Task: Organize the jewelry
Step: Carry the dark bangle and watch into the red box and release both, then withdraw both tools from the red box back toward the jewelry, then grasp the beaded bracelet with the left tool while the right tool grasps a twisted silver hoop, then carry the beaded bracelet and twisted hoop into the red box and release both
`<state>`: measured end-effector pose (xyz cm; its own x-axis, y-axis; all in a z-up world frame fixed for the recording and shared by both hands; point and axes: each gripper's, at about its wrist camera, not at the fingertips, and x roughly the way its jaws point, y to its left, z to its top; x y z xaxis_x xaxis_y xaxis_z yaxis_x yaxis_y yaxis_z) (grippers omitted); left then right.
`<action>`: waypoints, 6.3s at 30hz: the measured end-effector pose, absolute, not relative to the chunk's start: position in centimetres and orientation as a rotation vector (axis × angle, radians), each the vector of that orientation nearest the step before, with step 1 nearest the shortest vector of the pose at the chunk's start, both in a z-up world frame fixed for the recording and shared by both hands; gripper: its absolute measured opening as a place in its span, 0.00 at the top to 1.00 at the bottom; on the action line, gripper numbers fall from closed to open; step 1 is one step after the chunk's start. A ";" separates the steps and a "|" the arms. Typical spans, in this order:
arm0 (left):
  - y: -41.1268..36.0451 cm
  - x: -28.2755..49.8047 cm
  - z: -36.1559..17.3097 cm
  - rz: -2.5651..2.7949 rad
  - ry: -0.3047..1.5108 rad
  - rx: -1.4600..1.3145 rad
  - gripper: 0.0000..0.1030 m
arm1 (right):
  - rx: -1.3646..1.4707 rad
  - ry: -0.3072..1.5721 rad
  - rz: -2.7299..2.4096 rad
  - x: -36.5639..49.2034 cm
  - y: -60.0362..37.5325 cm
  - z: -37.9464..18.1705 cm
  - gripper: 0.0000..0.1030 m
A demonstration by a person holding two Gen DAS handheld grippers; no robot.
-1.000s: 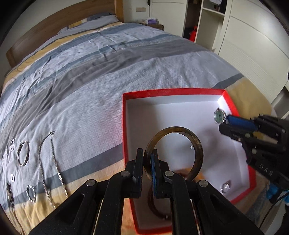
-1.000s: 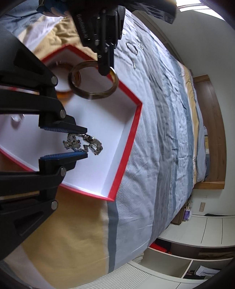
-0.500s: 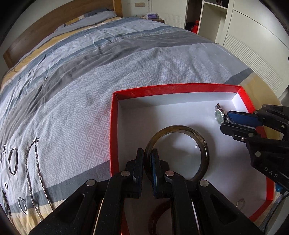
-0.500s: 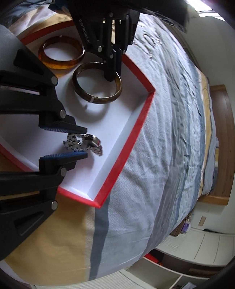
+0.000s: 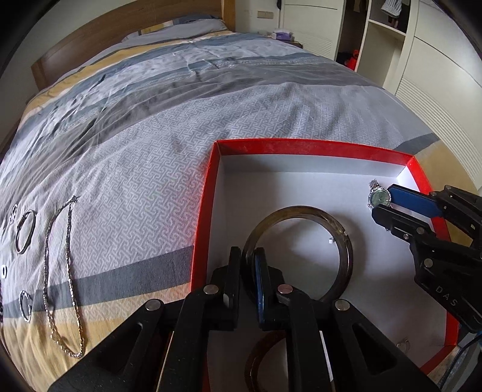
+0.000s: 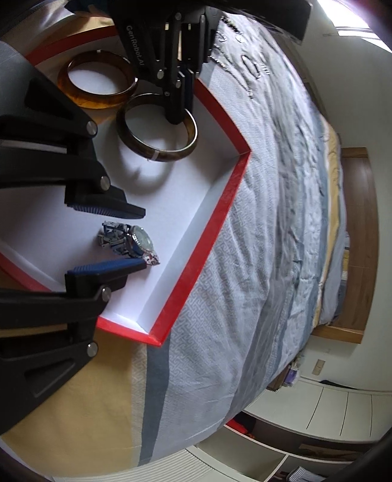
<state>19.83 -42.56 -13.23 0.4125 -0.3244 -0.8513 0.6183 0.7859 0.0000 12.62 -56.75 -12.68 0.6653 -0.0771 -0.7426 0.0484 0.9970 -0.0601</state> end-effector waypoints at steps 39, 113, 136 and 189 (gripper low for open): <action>-37.5 15.4 -8.3 -0.584 0.983 0.282 0.47 | -0.055 0.864 -0.130 8.5 -55.7 -5.6 0.53; 4.9 13.9 -8.2 -0.081 0.939 0.005 0.18 | 0.085 0.866 0.204 12.0 -25.5 -5.9 0.52; 1.7 31.3 -11.1 -0.123 0.945 0.100 0.18 | 0.072 0.966 0.269 25.1 -22.9 -13.5 0.52; -2.6 13.1 4.0 -0.344 0.727 0.075 0.86 | 0.094 0.688 0.184 5.5 -26.7 0.5 0.65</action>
<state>13.08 -2.57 4.03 0.6940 -0.2819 -0.6625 0.3335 0.9414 -0.0513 5.54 -26.75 0.45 0.7570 0.1999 -0.6220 -0.1377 0.9795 0.1471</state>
